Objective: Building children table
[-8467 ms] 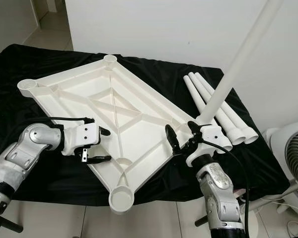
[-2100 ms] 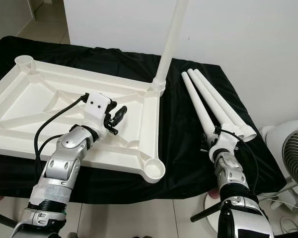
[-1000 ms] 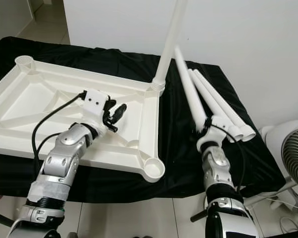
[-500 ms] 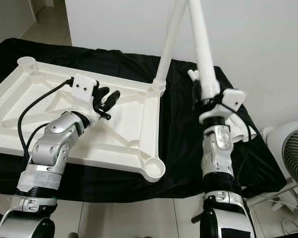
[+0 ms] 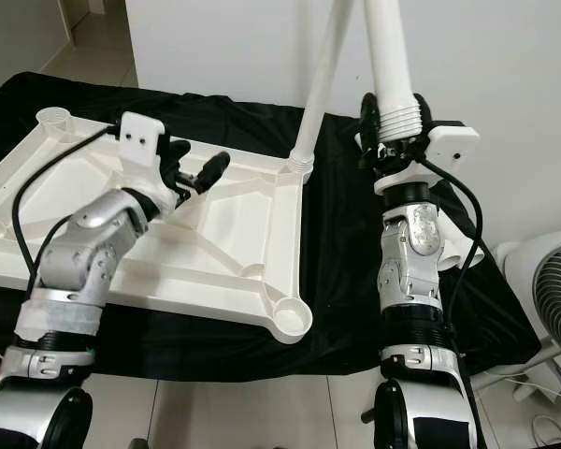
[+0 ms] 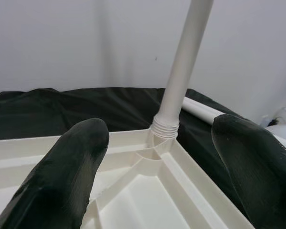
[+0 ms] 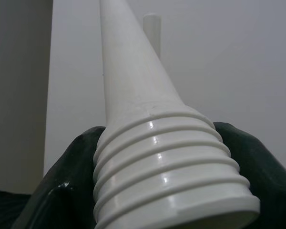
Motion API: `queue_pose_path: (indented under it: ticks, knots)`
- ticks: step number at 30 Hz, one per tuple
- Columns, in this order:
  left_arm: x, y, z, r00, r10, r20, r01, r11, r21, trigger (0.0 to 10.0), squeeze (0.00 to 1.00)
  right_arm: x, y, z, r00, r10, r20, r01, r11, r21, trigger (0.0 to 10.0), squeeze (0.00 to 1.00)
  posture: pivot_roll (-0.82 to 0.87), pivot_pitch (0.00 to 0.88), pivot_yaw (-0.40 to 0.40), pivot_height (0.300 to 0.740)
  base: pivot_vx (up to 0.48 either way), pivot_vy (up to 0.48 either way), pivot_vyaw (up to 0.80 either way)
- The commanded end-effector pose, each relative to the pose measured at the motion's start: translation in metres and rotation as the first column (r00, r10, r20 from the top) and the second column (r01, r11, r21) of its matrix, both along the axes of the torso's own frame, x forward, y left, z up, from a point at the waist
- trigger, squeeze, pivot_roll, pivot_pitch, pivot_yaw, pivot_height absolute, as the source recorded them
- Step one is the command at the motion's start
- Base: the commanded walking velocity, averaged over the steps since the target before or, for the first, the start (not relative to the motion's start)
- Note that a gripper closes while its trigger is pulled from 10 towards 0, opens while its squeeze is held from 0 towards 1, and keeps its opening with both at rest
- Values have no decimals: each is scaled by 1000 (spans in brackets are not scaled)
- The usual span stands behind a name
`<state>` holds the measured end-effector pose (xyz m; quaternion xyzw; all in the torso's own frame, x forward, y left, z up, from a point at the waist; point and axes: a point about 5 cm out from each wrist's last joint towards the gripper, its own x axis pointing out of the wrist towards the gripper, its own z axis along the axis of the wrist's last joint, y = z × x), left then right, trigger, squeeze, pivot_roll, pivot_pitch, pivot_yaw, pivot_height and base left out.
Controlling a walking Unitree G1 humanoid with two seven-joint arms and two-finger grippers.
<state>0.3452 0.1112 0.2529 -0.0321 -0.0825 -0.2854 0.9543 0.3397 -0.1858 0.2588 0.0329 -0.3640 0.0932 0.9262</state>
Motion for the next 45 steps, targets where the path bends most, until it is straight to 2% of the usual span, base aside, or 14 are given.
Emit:
queue_pose_path:
  ticks: [1, 4, 5, 6, 8, 14, 16, 20, 29, 36, 39, 41, 44, 45]
  knots:
    - [-9, -14, 5, 956, -295, -8, 295, 956, -12, 10000, 0, -3, 2, -3, 1000, 28, -10, -29, 1000, -13, 10000, 0, 116, 0, -124, 740, 0, 0, 0]
    - [-10, -15, 8, 940, -338, -37, 336, 940, -51, 10000, 0, -4, 5, -7, 999, 44, -24, -45, 998, -32, 10000, 0, 116, 0, -125, 740, 0, 0, 0]
    - [-12, -18, 12, 914, -400, -61, 392, 913, -112, 10000, 0, -5, 8, -12, 997, 62, -42, -64, 997, -45, 10000, 0, 115, 0, -129, 740, 0, 0, 0]
    - [-12, -18, 12, 914, -400, -61, 392, 913, -112, 10000, 0, -5, 8, -12, 997, 62, -42, -64, 997, -45, 10000, 0, 115, 0, -129, 740, 0, 0, 0]
    - [-13, -22, 23, 877, -475, -73, 453, 868, -203, 10000, 0, -6, 13, -20, 993, 91, -74, -96, 993, -74, 10000, 0, 114, 0, -129, 740, 0, 0, 0]
    - [-8, -23, 38, 853, -517, -67, 486, 834, -260, 10000, 0, -10, 24, -36, 979, 154, -131, -169, 979, -114, 10000, 0, 114, 0, -132, 740, 0, 0, 0]
    - [-8, -23, 38, 853, -517, -67, 486, 834, -260, 10000, 0, -10, 24, -36, 979, 154, -131, -169, 979, -114, 10000, 0, 114, 0, -132, 740, 0, 0, 0]
    - [-1, -25, 52, 817, -572, -74, 519, 786, -336, 10000, 0, -22, 47, -57, 941, 265, -210, -302, 938, -168, 10000, 0, 95, 0, -118, 740, 0, 0, 0]
    - [6, -31, 51, 806, -580, -117, 508, 779, -368, 10000, 0, -30, 57, -63, 918, 320, -236, -367, 909, -195, 10000, 0, 81, 0, -108, 740, 0, 0, 0]
    - [16, -32, 48, 829, -536, -159, 464, 819, -338, 10000, 0, -36, 59, -67, 912, 326, -248, -381, 899, -217, 10000, 0, 70, 0, -102, 740, 0, 0, 0]
    - [22, -27, 53, 847, -509, -155, 431, 827, -360, 10000, 0, -39, 59, -70, 907, 329, -263, -388, 895, -220, 10000, 0, 69, 0, -102, 740, 0, 0, 0]
    - [28, -22, 60, 860, -486, -154, 391, 822, -413, 10000, 0, -41, 58, -75, 902, 325, -282, -391, 893, -221, 10000, 0, 68, 0, -102, 740, 0, 0, 0]
    - [29, -20, 61, 862, -482, -157, 381, 820, -428, 10000, 0, -41, 58, -76, 901, 324, -287, -392, 893, -221, 10000, 0, 68, 0, -102, 740, 0, 0, 0]
    - [30, -19, 64, 868, -474, -149, 368, 815, -447, 8627, 0, -42, 58, -77, 901, 323, -291, -392, 893, -222, 10000, 0, 65, 0, -100, 740, 0, 0, 0]
